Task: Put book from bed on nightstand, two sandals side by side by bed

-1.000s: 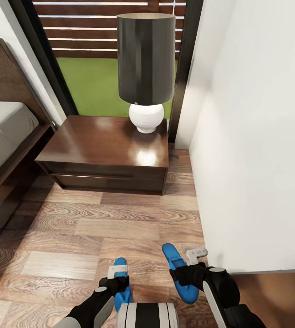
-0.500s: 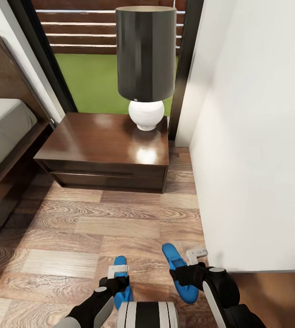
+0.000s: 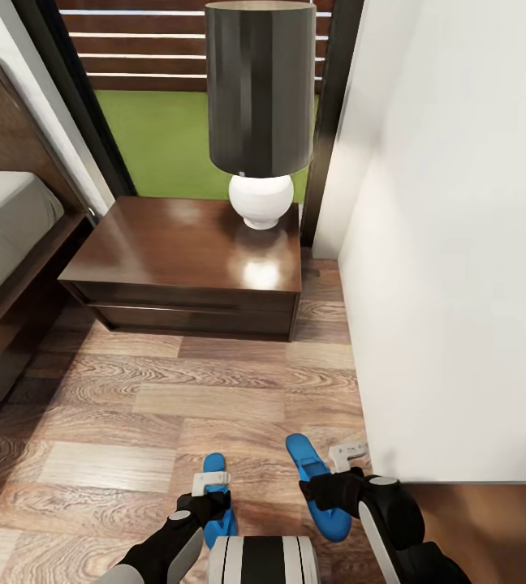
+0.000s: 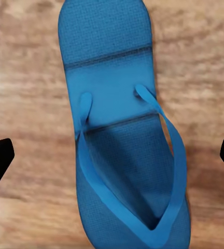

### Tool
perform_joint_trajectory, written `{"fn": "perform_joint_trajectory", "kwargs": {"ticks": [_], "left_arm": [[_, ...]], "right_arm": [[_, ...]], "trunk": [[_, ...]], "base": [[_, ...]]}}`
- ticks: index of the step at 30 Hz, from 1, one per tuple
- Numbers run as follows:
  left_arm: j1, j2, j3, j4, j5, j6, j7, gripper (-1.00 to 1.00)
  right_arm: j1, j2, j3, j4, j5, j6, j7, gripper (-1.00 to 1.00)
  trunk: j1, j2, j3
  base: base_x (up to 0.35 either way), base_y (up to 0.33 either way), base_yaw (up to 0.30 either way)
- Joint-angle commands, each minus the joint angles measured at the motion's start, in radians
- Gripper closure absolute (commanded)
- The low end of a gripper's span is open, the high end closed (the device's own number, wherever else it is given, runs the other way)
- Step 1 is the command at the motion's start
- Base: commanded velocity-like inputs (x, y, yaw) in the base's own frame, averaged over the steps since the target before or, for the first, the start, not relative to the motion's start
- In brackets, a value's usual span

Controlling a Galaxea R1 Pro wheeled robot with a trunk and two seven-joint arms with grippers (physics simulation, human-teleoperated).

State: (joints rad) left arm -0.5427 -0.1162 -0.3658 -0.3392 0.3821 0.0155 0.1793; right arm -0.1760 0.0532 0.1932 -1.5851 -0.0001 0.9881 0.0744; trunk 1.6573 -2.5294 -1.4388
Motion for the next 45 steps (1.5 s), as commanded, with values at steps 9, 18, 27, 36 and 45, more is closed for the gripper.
{"fn": "perform_joint_trajectory", "kwargs": {"ticks": [9,18,27,36,45], "left_arm": [[0.0,0.001,-0.008,-0.001,0.008,0.001,0.007,-1.0],[0.0,0.001,-0.009,-0.001,0.008,0.001,0.007,-1.0],[0.0,0.001,-0.009,-0.001,0.008,0.001,0.007,-1.0],[0.0,0.001,-0.009,-0.001,0.008,0.001,0.007,-1.0],[0.0,0.001,-0.01,-0.001,0.008,0.001,0.007,-1.0]], "right_arm": [[0.0,0.001,0.01,-0.001,0.002,0.004,0.001,1.0],[0.0,0.0,0.011,-0.001,0.002,0.004,-0.001,1.0],[0.0,-0.001,0.014,-0.001,0.002,0.004,0.001,1.0],[0.0,-0.001,0.013,-0.001,0.002,0.004,0.001,1.0],[0.0,-0.001,0.012,-0.001,0.002,0.004,0.001,1.0]], "trunk": [[0.0,0.0,-0.001],[0.0,0.0,-0.001],[0.0,0.0,-0.001],[0.0,0.0,-0.001],[0.0,0.0,-0.004]], "base": [[0.0,0.0,0.0],[0.0,0.0,0.0],[0.0,0.0,0.0],[0.0,0.0,0.0],[0.0,0.0,0.0]]}}
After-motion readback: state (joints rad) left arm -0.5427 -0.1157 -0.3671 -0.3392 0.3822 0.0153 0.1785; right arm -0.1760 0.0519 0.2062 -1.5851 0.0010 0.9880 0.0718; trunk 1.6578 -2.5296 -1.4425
